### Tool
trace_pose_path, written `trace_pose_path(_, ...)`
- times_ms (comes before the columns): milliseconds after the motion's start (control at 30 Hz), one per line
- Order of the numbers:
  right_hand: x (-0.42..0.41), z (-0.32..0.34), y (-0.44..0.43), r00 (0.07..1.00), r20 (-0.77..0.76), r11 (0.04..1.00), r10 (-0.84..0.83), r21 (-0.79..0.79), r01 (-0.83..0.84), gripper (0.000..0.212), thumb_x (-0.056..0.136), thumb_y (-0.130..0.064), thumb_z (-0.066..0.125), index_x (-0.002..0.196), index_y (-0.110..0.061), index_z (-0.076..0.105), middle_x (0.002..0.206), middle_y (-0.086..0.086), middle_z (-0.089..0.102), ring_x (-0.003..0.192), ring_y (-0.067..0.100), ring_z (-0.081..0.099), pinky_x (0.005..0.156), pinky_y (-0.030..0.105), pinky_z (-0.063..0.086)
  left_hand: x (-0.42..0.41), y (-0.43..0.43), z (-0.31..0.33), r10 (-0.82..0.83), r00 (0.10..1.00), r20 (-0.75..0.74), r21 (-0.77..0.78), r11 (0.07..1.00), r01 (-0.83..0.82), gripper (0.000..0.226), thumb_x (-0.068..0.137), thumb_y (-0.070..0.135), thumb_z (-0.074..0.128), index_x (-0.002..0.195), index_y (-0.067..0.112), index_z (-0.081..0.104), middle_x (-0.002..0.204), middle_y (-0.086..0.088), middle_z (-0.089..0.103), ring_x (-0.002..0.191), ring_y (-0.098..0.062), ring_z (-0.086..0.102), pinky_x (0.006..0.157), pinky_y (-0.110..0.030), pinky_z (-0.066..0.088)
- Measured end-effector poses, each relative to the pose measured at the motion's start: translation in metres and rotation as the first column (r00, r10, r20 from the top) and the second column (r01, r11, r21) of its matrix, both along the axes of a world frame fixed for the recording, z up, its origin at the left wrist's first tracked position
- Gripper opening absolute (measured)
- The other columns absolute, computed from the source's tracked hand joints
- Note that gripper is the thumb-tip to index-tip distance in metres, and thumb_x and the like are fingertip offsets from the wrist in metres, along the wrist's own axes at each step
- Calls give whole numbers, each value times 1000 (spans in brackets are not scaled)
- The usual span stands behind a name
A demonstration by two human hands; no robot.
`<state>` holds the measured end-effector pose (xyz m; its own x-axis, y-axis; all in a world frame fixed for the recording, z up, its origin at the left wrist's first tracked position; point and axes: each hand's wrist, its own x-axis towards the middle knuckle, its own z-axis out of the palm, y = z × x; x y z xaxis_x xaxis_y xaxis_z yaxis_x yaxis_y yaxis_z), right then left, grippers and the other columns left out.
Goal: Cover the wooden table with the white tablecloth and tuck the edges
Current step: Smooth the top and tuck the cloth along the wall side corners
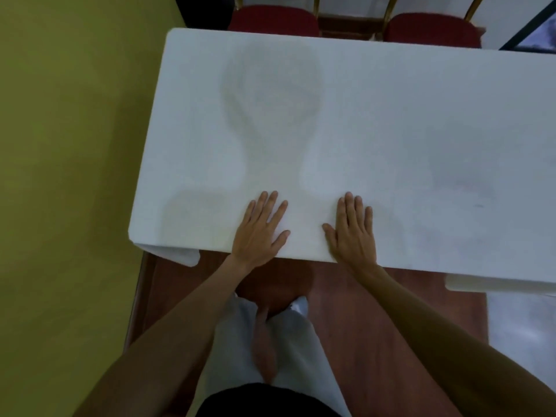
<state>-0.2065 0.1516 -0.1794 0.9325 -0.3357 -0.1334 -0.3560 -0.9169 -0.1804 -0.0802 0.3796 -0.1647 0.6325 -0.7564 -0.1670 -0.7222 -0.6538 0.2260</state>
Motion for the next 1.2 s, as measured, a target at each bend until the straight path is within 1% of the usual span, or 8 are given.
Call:
trace_pose_path(167, 18, 2, 56, 996, -88, 1000, -15, -28, 13, 101, 96, -76, 24, 161, 0, 9, 167, 28, 3, 155, 47, 1, 122, 68, 2, 37, 123, -2, 54, 998, 31, 31, 998, -55, 79, 98, 65, 40, 160, 21, 20, 169, -8, 8, 156, -29, 3, 124, -52, 15)
trace_pose_path(367, 61, -1, 155, 994, -110, 999, 21, -30, -25, 105, 95, -78, 26, 159, 5, 15, 165, 33, 5, 153, 53, 2, 121, 69, 2, 93, 276, 0, 308, 951, 32, 149, 939, -309, 85, 97, 69, 29, 162, 18, 7, 168, -12, 8, 155, -34, 4, 124, -54, 13)
trace_pose_path(467, 75, 1, 206, 984, -94, 989, 149, -11, -150, 102, 97, -74, 34, 158, 7, 18, 165, 32, 7, 153, 51, 4, 121, 70, 7, 102, 313, 9, 444, 893, 71, 171, 877, -450, 85, 99, 65, 31, 159, 8, 16, 164, -21, 20, 152, -41, 16, 122, -57, 17)
trace_pose_path(667, 125, 6, 270, 972, -54, 973, 231, 15, -230, 82, 105, -58, 24, 158, 4, 22, 167, 25, 13, 156, 42, 10, 122, 63, 17, 109, 242, 19, 142, 986, 86, -45, 989, -139, 70, 103, 45, 34, 159, 6, 18, 167, -16, 12, 155, -34, 5, 124, -53, 16)
trace_pose_path(833, 142, 3, 240, 978, -92, 980, 188, -55, -193, 81, 104, -59, 23, 160, 0, 19, 168, 23, 12, 156, 40, 10, 125, 60, 12, 127, 211, 2, -122, 988, 96, 7, 992, 122, 66, 105, 47, 27, 159, 11, 20, 167, -13, 14, 155, -32, 8, 121, -55, 20)
trace_pose_path(900, 132, 4, 210, 981, -131, 984, 146, -83, -158, 87, 102, -64, 21, 161, 0, 13, 169, 22, 8, 156, 40, 8, 125, 60, 9, 151, 242, -6, -92, 987, 136, 64, 994, 83, 68, 103, 54, 24, 160, 16, 19, 168, -12, 14, 155, -35, 10, 120, -58, 20)
trace_pose_path(1033, 112, 17, 160, 980, -199, 996, -4, -86, -14, 91, 101, -66, 18, 159, 4, 15, 167, 27, 10, 155, 45, 11, 123, 63, 15, 201, 307, 2, 338, 938, 81, 108, 932, -345, 75, 100, 54, 24, 158, 6, 22, 162, -25, 23, 149, -47, 20, 119, -64, 18)
trace_pose_path(1200, 157, 21, 174, 982, -191, 1000, -13, 7, 14, 84, 104, -60, 17, 160, 2, 11, 168, 24, 8, 156, 40, 6, 124, 60, 14, 209, 206, 21, 15, 998, 55, -87, 996, -11, 69, 102, 45, 25, 158, 4, 22, 165, -21, 18, 153, -40, 12, 120, -60, 20)
